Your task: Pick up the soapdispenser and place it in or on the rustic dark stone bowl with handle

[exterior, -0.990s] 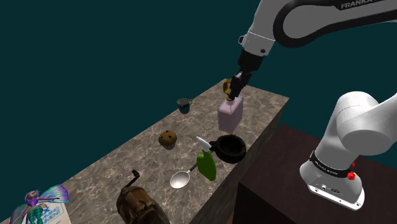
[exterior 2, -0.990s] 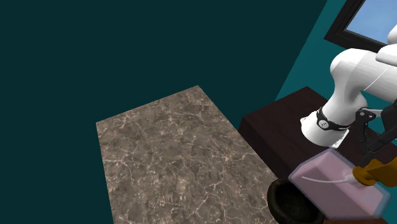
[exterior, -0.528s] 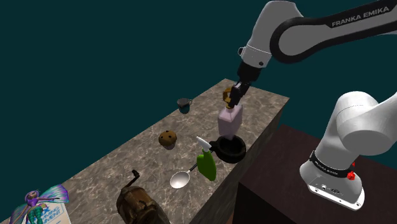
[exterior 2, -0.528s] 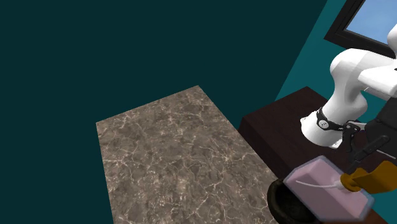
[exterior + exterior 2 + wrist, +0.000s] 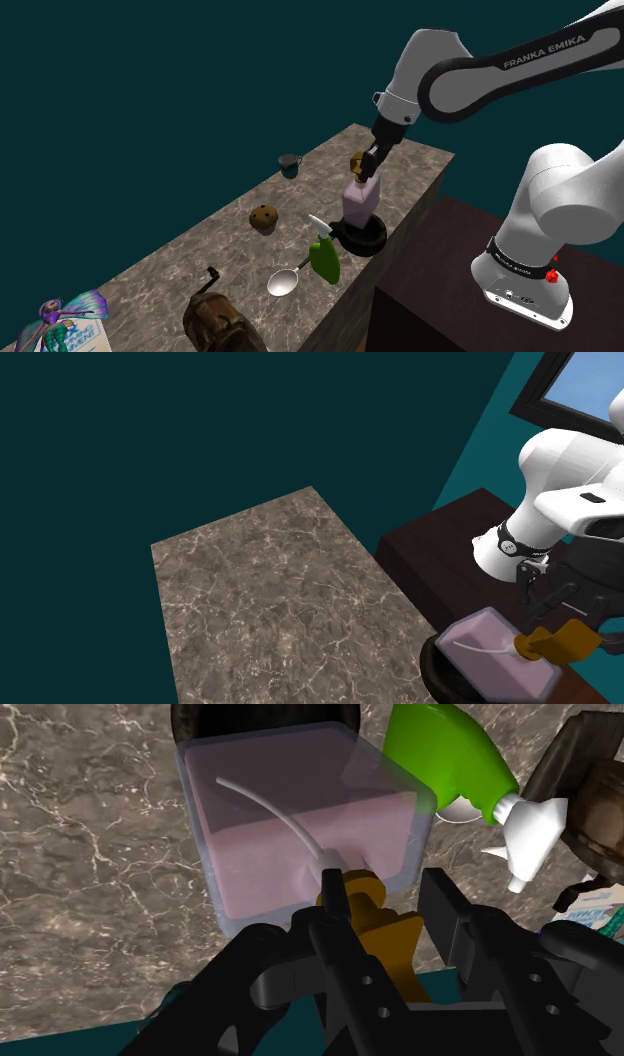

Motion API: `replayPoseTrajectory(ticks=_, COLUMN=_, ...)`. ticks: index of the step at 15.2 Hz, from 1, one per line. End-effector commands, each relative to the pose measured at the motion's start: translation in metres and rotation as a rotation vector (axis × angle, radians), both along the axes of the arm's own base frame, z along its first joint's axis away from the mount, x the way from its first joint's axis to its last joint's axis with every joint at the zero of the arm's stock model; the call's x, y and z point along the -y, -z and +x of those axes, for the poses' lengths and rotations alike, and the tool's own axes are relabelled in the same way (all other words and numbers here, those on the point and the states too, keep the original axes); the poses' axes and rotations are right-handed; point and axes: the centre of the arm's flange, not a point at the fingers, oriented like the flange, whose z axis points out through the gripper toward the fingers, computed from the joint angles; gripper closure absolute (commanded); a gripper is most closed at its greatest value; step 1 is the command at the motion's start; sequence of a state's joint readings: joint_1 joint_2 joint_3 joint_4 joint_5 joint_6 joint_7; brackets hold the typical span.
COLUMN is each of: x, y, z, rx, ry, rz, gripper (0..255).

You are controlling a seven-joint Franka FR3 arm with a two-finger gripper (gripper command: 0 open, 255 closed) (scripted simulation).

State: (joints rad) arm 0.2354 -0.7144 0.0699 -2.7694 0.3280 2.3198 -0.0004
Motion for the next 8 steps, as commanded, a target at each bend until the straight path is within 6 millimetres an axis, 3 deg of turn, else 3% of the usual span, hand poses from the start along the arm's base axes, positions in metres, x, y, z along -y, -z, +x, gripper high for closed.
replayPoseTrajectory(ticks=1, x=-0.001, y=0.01, z=0.0, rx=0.001, ry=0.0, rz=0.0, gripper=255)
replayPoseTrajectory(ticks=6, x=-0.001, y=0.037, z=0.0, rx=0.001, ry=0.0, rz=0.0, gripper=255)
replayPoseTrajectory(ticks=8, x=-0.001, y=0.037, z=0.0, rx=0.001, ry=0.0, rz=0.0, gripper=255)
